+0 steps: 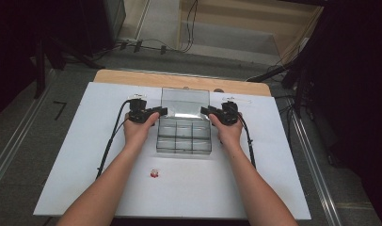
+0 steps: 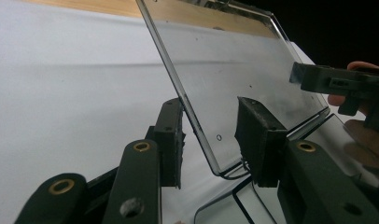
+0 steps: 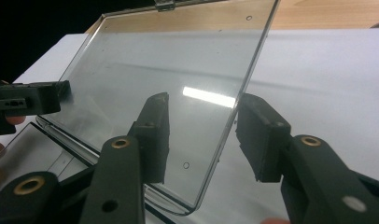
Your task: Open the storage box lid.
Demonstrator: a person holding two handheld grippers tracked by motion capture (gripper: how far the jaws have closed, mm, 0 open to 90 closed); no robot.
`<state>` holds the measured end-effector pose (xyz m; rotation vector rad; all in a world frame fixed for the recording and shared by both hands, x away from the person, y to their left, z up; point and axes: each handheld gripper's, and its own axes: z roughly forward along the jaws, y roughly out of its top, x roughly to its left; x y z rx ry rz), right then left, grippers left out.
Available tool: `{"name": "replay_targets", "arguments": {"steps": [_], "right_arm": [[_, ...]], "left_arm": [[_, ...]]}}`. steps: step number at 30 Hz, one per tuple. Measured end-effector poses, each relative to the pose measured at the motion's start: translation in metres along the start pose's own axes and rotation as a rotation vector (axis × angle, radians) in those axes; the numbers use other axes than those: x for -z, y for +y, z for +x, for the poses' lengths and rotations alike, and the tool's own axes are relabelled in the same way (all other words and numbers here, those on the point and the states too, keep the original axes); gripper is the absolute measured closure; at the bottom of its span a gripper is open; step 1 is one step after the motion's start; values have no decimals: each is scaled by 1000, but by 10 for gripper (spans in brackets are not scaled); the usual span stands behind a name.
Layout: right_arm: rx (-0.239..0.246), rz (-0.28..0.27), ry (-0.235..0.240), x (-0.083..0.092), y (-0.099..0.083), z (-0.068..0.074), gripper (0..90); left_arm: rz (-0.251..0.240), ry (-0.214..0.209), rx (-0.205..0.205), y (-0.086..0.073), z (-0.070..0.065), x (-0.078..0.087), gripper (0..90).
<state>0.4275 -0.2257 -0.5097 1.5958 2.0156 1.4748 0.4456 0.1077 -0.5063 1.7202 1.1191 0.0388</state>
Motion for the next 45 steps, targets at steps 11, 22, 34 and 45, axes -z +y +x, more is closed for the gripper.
{"name": "replay_targets", "arguments": {"steps": [11,22,34,45], "right_arm": [[-33,24,18,-2,-2,-2,501],[-76,42,36,-5,-4,-5,462],[-63,69,-3,-8,-6,-4,416],[37,56,6,2,-2,6,311]], "left_arm": [[10,10,14,-1,1,-1,570],[22,13,28,-1,2,-2,541],[38,14,21,-2,2,-2,508],[17,29,-44,4,-5,10,308]]}}
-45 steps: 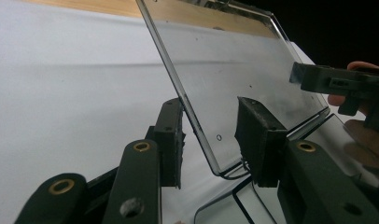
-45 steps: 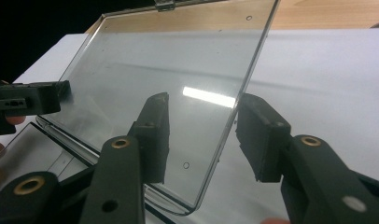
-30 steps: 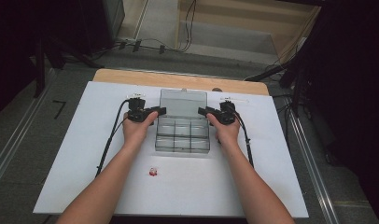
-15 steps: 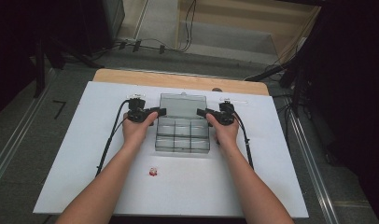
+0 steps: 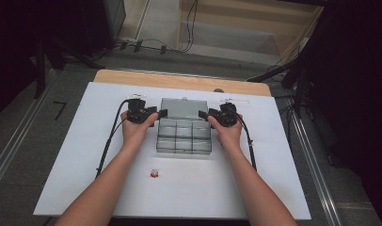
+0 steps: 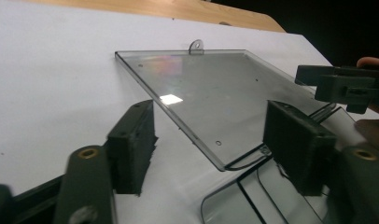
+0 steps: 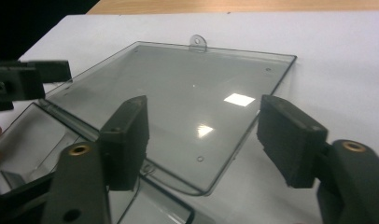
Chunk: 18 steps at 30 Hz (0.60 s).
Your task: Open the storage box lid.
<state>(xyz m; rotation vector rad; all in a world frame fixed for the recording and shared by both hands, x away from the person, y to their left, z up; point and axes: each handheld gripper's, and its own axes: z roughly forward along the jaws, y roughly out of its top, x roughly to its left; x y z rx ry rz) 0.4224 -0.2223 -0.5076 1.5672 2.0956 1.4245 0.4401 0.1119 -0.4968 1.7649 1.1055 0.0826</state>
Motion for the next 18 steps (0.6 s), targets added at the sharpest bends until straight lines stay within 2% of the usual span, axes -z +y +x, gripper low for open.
{"name": "replay_targets", "arguments": {"steps": [4,10,15,18], "right_arm": [[54,-3,0,8,1,6,248],[111,-25,12,22,-2,16,180],[164,-26,25,31,-8,27,109],[177,-30,36,35,-12,32,87]], "left_arm": [[-17,-8,-33,3,-7,10,192],[-33,-10,-74,2,-16,24,92],[-52,-17,-99,-1,-24,36,68],[-59,-23,-109,-3,-28,43,40]]}}
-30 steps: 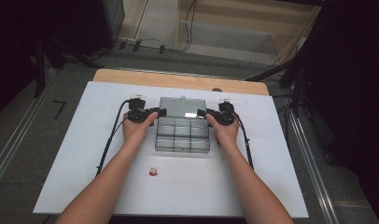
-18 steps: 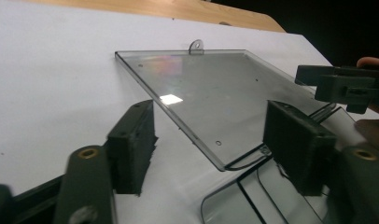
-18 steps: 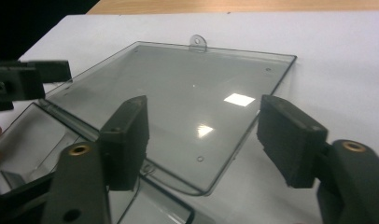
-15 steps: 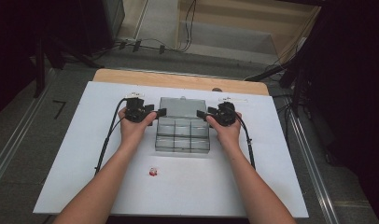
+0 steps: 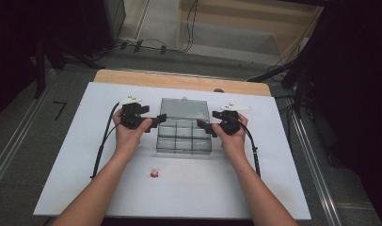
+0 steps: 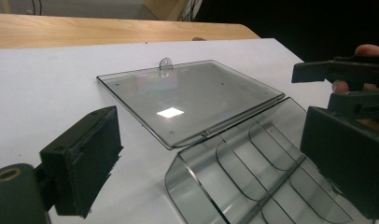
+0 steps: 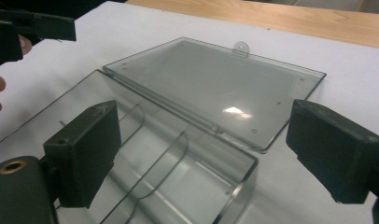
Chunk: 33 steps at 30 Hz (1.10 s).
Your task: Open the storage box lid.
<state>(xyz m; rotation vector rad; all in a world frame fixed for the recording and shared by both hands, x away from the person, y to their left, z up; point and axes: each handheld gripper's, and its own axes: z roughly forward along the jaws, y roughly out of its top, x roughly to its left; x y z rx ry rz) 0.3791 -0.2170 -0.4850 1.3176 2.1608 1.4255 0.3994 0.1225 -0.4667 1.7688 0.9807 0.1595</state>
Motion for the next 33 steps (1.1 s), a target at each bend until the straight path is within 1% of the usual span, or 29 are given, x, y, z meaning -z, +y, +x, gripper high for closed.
{"name": "replay_targets", "arguments": {"steps": [5,6,7,10,11,13,15,17,21,22,24,25,33], "right_arm": [[11,-22,22,9,-3,7,75],[16,-24,27,11,-4,9,58],[23,-23,35,13,-5,10,47],[58,-28,35,19,-7,17,41],[64,-32,42,20,-8,19,18],[75,-41,59,23,-9,21,9],[89,-49,81,26,-12,26,0],[102,-52,83,28,-13,29,0],[122,-57,90,33,-16,38,0],[127,-59,89,35,-18,40,0],[132,-60,93,36,-19,44,0],[136,-60,92,37,-21,46,0],[156,-49,109,42,-29,62,0]], "left_arm": [[-9,-10,-23,-3,-4,10,10],[-10,-16,-26,-3,-5,12,6],[-8,-15,-41,-4,-7,15,0],[-13,-20,-66,-6,-11,21,0],[-15,-18,-70,-7,-12,23,0],[-18,-20,-81,-8,-13,27,0],[-24,-21,-84,-10,-14,31,0],[-33,-25,-82,-11,-14,35,0],[-46,-25,-94,-14,-17,44,0],[-46,-28,-97,-14,-17,46,0],[-46,-18,-111,-16,-18,50,0],[-49,-19,-106,-18,-19,52,0],[-53,-17,-130,-28,-25,65,0]]}}
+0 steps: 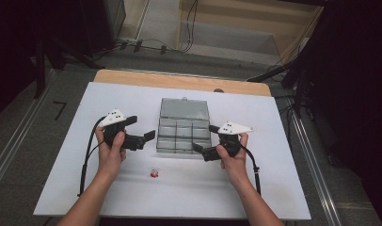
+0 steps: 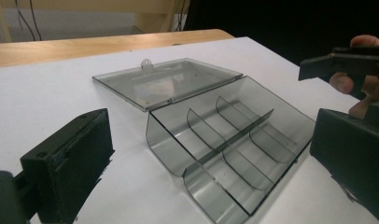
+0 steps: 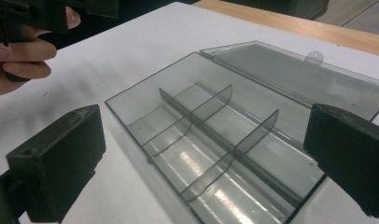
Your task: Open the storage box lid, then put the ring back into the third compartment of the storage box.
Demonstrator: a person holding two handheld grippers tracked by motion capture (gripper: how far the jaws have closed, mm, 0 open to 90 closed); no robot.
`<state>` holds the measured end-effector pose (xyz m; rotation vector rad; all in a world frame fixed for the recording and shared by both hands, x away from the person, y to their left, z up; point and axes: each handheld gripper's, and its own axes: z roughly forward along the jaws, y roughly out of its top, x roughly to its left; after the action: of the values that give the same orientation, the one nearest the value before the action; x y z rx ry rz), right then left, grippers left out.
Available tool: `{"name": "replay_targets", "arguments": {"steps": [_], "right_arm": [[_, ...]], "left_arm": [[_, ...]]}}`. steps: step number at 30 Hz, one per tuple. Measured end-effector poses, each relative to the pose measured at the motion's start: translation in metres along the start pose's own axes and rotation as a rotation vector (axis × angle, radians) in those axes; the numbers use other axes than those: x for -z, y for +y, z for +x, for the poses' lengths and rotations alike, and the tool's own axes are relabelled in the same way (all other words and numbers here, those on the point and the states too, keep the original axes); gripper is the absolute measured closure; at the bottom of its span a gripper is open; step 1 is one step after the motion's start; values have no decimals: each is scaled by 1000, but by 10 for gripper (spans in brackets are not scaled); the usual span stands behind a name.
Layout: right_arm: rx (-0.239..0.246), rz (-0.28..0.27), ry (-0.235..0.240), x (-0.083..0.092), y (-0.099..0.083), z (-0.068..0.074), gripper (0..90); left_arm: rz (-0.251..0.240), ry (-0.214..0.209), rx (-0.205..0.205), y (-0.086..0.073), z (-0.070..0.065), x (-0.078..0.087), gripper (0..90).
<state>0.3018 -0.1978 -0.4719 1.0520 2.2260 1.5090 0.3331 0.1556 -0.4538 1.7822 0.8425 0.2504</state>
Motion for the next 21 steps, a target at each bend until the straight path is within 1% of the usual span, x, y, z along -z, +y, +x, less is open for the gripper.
{"name": "replay_targets", "arguments": {"steps": [2,6,9,10,13,15,17,21], "right_arm": [[5,3,4,1,-1,4,0],[14,4,14,3,-1,10,0],[20,3,22,5,0,14,0],[18,1,23,5,0,16,0],[7,-3,45,6,1,19,0],[5,-5,54,7,2,23,0],[10,-4,61,7,3,26,0],[22,2,67,6,3,33,0]], "left_arm": [[-1,-4,2,-3,-2,3,0],[3,5,-16,-8,-5,10,0],[-1,7,-16,-12,-7,14,0],[2,10,-21,-14,-7,17,0],[5,13,-26,-19,-8,20,0],[4,8,-24,-22,-7,23,0],[1,12,-12,-25,-6,27,0],[-5,13,-14,-29,-5,36,0]]}}
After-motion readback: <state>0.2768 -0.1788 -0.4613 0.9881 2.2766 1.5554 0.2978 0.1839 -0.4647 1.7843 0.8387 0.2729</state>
